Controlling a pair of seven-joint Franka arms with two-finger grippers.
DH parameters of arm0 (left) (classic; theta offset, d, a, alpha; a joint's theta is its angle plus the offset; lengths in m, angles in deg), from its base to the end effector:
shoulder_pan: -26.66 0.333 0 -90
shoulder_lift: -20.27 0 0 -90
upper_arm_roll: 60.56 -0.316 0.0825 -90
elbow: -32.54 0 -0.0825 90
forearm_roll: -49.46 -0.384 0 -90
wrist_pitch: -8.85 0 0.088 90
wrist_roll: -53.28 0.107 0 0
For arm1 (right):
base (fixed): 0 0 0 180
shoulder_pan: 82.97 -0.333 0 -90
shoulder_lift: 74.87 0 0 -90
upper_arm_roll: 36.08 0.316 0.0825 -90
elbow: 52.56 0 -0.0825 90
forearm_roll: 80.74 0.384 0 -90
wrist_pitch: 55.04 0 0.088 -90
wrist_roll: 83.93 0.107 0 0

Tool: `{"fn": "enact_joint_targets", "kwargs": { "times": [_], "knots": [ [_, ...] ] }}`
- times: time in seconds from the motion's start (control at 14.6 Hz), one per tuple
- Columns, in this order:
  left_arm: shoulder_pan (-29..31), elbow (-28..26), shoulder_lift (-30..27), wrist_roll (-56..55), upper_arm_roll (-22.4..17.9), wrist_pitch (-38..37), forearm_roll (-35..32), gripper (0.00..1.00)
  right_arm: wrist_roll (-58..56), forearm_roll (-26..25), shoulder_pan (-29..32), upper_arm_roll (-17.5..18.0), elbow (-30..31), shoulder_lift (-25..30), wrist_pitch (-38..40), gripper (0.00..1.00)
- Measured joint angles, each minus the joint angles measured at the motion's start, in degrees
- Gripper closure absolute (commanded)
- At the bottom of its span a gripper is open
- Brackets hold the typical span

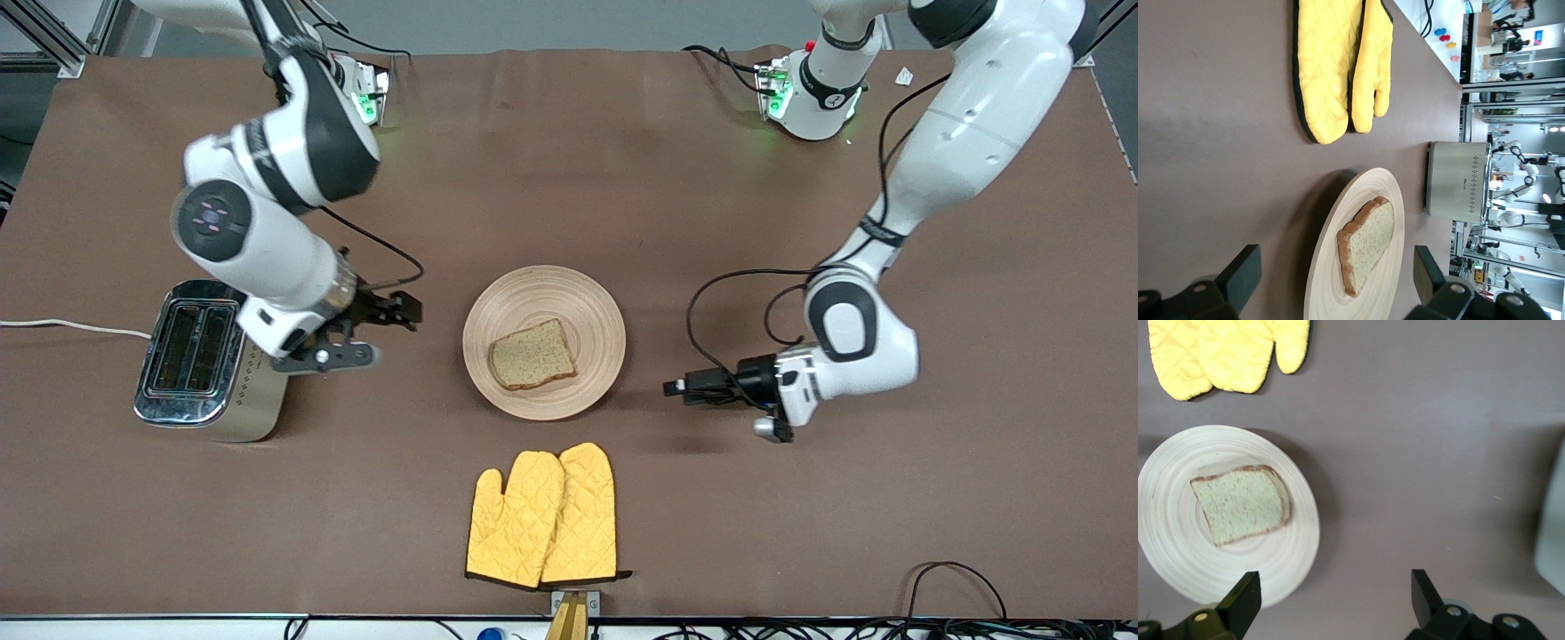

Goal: Move plate and put bread in toaster
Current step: 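Release the plate rim while the right gripper reaches toward the bread, then grasp the bread slice with the right gripper while the left gripper withdraws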

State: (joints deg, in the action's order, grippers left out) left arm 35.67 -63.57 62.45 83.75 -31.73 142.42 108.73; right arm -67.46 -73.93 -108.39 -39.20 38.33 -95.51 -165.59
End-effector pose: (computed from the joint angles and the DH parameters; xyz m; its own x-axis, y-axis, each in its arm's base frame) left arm 0.6547 -0.2063 0.2270 0.9992 0.0400 0.0026 0.0180 -0.5051 0.8628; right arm 0.6081 0.2627 0.4276 0.9970 0.0641 -0.0432 0.0604 -0.9948 -0.0824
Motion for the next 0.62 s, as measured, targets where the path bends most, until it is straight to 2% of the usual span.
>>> {"fn": "enact_joint_targets", "kwargs": {
  "times": [0.34,0.62],
  "knots": [
    [4.44,4.42,-7.21,-21.82,0.03,-7.38,-18.42,0.0,2.77,0.08,-6.2,0.03,0.31,-9.47,-10.3,0.27],
    [4.82,6.37,-11.56,-32.6,0.03,-11.75,-39.45,0.0,4.96,0.1,-8.79,0.01,0.26,-15.41,-17.57,0.32]
  ]
}}
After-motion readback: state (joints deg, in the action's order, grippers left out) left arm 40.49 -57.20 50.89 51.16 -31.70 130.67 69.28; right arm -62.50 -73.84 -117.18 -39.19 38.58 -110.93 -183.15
